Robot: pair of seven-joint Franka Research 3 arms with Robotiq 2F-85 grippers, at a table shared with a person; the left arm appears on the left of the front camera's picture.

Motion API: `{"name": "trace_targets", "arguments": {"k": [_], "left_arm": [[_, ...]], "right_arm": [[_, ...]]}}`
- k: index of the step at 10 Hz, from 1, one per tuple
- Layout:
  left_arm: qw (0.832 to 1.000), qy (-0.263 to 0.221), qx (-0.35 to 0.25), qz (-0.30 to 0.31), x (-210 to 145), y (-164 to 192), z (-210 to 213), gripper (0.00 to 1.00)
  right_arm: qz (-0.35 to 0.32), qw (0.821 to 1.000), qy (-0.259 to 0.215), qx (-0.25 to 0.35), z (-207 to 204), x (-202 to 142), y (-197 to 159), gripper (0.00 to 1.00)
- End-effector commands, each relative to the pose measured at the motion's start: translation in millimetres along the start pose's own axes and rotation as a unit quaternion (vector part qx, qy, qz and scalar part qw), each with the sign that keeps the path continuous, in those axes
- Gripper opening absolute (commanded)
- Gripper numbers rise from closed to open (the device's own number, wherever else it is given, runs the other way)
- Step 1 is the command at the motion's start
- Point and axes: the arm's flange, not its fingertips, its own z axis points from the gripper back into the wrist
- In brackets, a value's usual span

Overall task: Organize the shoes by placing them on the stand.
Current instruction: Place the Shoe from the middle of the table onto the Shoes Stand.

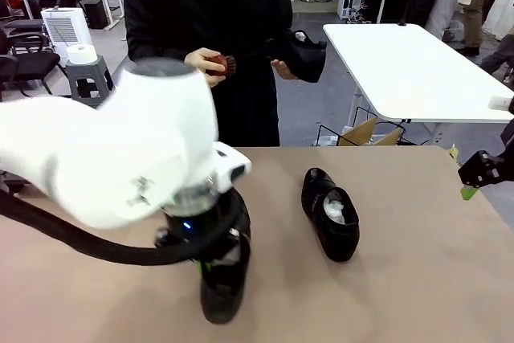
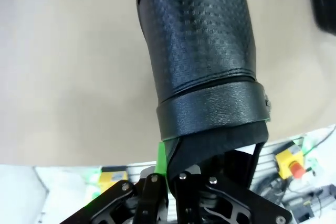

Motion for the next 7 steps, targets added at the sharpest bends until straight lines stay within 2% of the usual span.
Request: {"name": "trace_targets", "arguments": {"k": [1, 2, 3, 4, 5, 7], "left_arm": [[0.999, -0.031, -0.02, -0.029, -5, 41, 38, 0.0], [0.998, -0.053, -0.002, -0.042, -2, 56, 49, 0.0], [0.997, -0.05, 0.001, -0.052, 6, 72, 55, 0.0], [0.998, -0.051, -0.014, -0.021, 11, 84, 66, 0.0], [0.998, -0.045, -0.005, -0.037, 2, 56, 58, 0.0], [0.998, -0.045, -0.005, -0.037, 2, 56, 58, 0.0]], "right_arm": [[0.002, 1.0, -0.001, 0.003, 1, 0, 0, 1.0], [0.002, 1.0, -0.001, 0.003, 1, 0, 0, 1.0], [0.002, 1.0, -0.001, 0.003, 1, 0, 0, 1.0], [0.002, 1.0, -0.001, 0.003, 1, 0, 0, 1.0], [0.002, 1.0, -0.001, 0.003, 1, 0, 0, 1.0], [0.002, 1.0, -0.001, 0.003, 1, 0, 0, 1.0]]}}
